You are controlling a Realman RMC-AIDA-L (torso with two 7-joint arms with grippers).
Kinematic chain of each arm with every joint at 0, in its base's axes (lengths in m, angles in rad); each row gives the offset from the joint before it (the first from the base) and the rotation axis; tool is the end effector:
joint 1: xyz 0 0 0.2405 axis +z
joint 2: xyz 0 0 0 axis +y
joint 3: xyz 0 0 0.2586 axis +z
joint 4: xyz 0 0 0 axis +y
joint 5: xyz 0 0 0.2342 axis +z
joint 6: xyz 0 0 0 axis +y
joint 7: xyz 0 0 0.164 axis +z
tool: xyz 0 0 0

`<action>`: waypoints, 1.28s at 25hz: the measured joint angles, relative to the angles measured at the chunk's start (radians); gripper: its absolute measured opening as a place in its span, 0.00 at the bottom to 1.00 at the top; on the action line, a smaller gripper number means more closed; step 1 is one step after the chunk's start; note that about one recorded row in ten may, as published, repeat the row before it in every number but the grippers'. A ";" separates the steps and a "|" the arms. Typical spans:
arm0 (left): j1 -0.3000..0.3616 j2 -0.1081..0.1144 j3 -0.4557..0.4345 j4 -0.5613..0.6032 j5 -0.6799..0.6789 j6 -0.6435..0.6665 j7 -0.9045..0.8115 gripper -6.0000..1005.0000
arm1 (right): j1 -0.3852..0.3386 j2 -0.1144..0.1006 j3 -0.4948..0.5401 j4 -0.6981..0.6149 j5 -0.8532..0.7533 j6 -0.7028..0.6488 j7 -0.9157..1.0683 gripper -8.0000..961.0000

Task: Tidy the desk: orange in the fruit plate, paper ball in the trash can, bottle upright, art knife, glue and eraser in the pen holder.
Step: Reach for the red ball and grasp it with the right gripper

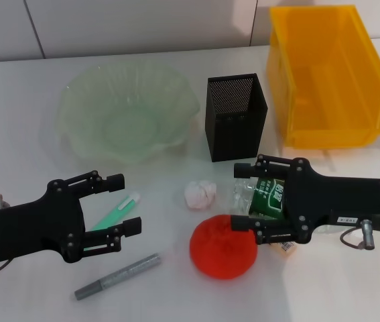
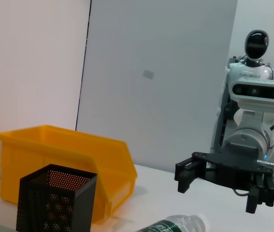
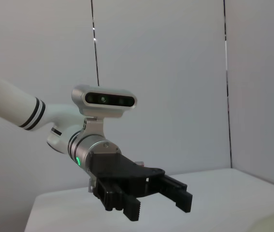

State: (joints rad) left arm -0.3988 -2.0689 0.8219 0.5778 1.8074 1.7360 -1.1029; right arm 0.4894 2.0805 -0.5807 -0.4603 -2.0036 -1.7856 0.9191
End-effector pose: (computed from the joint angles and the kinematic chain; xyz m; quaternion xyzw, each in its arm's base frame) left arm -0.2756 0.2970 -0.0284 -0.9357 -0.1229 -0.3194 0.0864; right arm 0.2711 0.2998 -0.0363 -0.9348 0.0693 0.3346 0.0966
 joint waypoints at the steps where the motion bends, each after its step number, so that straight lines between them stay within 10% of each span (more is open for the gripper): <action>1: -0.002 0.000 0.000 -0.004 -0.001 -0.005 0.000 0.78 | -0.002 -0.001 -0.005 -0.001 -0.014 0.007 0.021 0.84; 32: -0.007 0.000 0.003 -0.019 -0.002 -0.018 0.012 0.78 | 0.029 0.001 -0.151 0.138 -0.048 0.277 0.030 0.73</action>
State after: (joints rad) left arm -0.4055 -2.0693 0.8252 0.5584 1.8054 1.7180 -1.0913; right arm 0.5183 2.0812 -0.7319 -0.3219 -2.0512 -1.5088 0.9489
